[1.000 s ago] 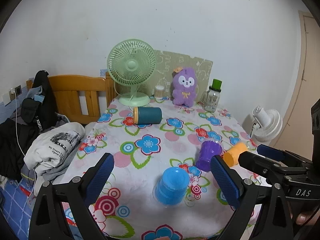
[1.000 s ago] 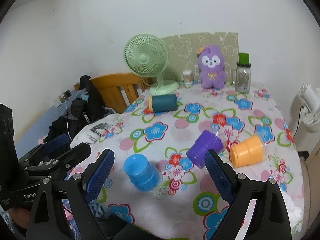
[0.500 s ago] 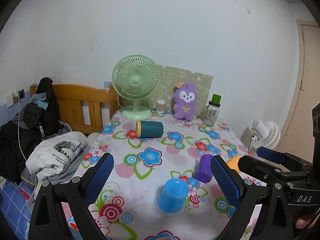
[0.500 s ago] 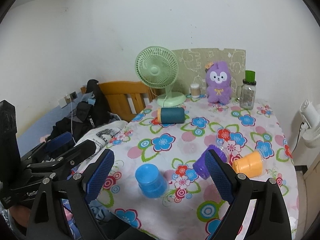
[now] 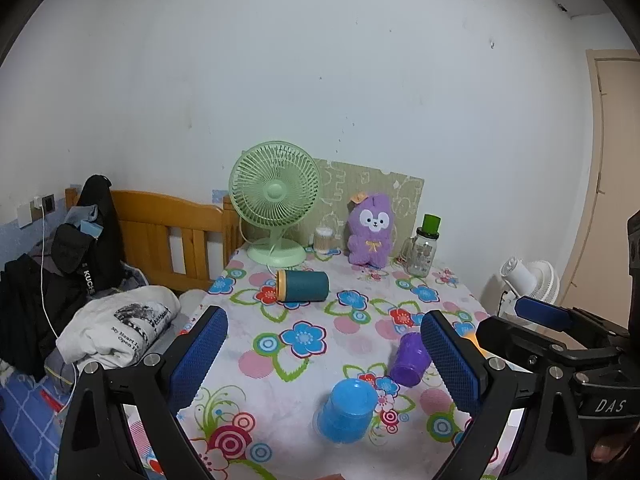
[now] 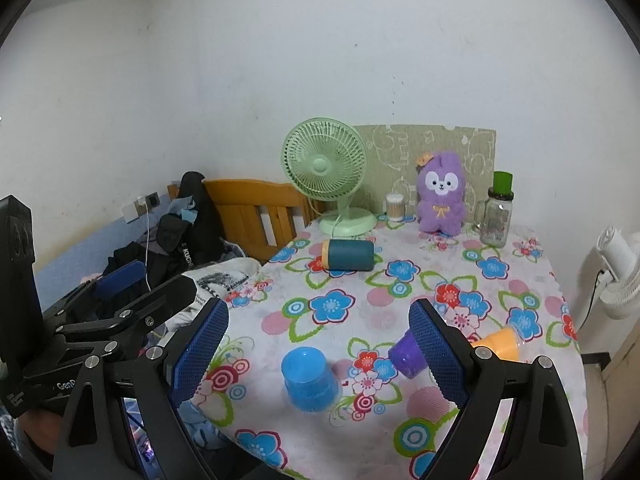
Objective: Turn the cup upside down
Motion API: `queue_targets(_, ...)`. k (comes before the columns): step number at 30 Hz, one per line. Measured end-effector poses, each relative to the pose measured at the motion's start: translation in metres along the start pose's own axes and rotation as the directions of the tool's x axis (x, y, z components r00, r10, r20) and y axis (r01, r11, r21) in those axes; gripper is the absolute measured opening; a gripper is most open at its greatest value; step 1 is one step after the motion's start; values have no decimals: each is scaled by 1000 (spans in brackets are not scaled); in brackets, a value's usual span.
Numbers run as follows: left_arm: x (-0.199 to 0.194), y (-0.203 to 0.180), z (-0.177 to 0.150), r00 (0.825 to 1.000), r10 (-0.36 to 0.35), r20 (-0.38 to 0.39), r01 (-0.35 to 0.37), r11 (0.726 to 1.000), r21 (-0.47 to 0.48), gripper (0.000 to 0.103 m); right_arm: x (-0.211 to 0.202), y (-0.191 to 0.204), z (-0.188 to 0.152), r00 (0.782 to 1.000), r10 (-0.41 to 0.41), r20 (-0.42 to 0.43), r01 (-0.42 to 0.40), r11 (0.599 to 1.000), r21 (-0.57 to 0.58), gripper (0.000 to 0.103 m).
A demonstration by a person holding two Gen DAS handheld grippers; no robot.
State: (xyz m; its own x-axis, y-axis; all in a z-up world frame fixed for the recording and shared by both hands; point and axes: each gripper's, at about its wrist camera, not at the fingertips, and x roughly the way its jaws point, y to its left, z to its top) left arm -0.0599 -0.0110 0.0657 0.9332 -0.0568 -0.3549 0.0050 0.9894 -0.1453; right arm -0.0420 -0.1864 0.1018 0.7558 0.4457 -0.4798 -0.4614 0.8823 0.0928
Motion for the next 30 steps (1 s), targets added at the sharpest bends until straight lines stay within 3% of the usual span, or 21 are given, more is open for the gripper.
queue_targets(13,-12,1,4,999,2,51,-2,1000,3,99,-13,9,5,998,-28,56,30,999,-28,96)
queue_targets(30,-8,1,2,999,16,28,-16,1000,6,101,-10,9,4,999,-24,42,25,999,-23,96)
